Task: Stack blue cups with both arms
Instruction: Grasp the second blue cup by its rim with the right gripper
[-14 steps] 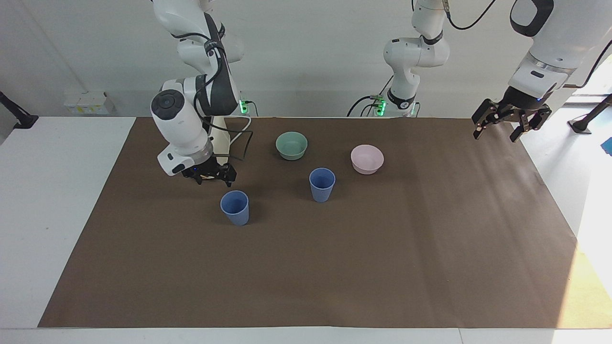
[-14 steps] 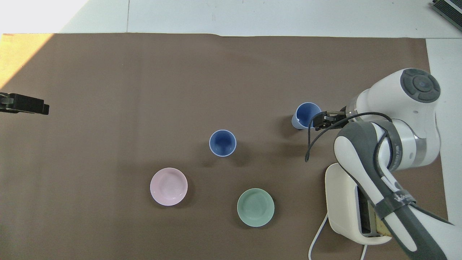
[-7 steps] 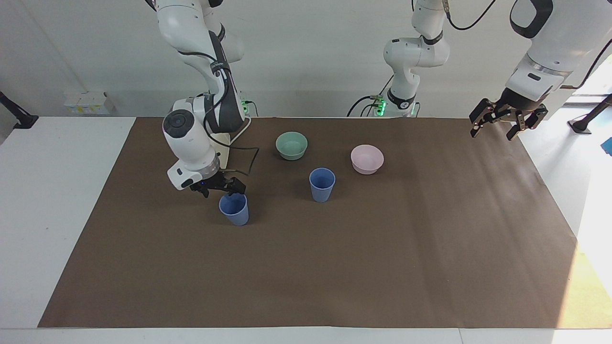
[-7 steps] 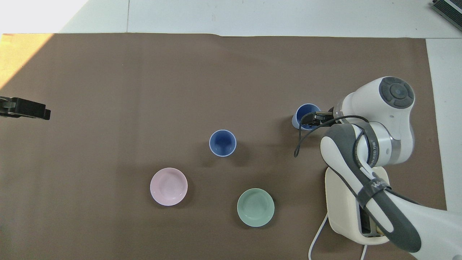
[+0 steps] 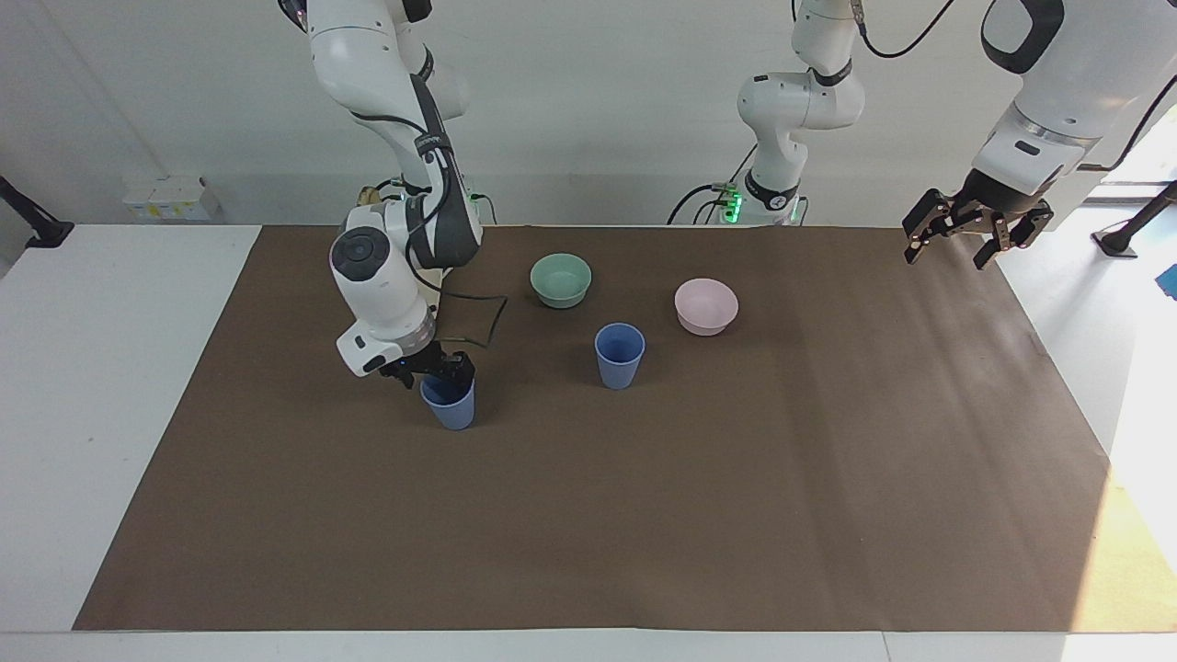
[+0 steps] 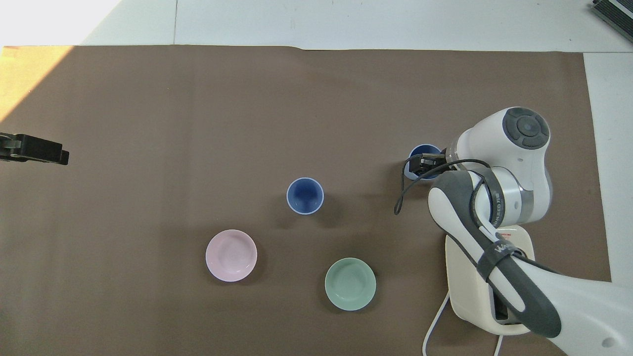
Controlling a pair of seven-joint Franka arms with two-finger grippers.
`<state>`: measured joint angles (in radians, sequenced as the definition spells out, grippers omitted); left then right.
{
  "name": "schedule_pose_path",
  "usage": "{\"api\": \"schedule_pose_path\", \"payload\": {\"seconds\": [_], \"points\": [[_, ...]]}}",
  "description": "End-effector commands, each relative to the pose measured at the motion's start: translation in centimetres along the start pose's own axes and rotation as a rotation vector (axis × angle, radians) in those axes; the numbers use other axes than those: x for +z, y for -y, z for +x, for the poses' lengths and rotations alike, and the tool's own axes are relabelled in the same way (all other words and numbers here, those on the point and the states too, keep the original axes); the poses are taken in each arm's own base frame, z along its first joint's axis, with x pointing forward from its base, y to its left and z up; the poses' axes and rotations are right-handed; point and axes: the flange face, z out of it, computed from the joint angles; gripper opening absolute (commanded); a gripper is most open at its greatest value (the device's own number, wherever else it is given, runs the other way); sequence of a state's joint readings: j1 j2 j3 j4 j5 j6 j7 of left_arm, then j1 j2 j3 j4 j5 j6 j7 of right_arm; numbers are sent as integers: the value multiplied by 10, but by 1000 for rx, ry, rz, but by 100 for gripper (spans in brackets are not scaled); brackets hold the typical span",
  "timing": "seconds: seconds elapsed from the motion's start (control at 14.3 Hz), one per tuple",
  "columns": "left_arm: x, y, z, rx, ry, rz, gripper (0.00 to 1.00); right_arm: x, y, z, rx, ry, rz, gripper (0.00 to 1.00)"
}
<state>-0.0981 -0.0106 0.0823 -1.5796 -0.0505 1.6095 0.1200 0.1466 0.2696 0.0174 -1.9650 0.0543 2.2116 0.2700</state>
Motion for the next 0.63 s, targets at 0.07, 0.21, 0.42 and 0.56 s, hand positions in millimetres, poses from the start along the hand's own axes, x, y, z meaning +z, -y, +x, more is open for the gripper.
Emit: {"api": "schedule_pose_path", "payload": {"seconds": [0.07, 0.21, 0.42, 0.56], "points": [[-5, 3, -1, -1, 11, 13, 100, -11, 5, 3, 6, -16, 15, 0], [-5, 3, -1, -1, 11, 13, 100, -23, 6, 7, 4, -4, 12, 0], [-4, 3, -1, -1, 13, 13, 100, -55, 10, 16, 5, 4, 14, 0], [-5, 2, -1, 0, 11, 13, 100, -86, 15, 20, 4, 9, 17, 0]]}}
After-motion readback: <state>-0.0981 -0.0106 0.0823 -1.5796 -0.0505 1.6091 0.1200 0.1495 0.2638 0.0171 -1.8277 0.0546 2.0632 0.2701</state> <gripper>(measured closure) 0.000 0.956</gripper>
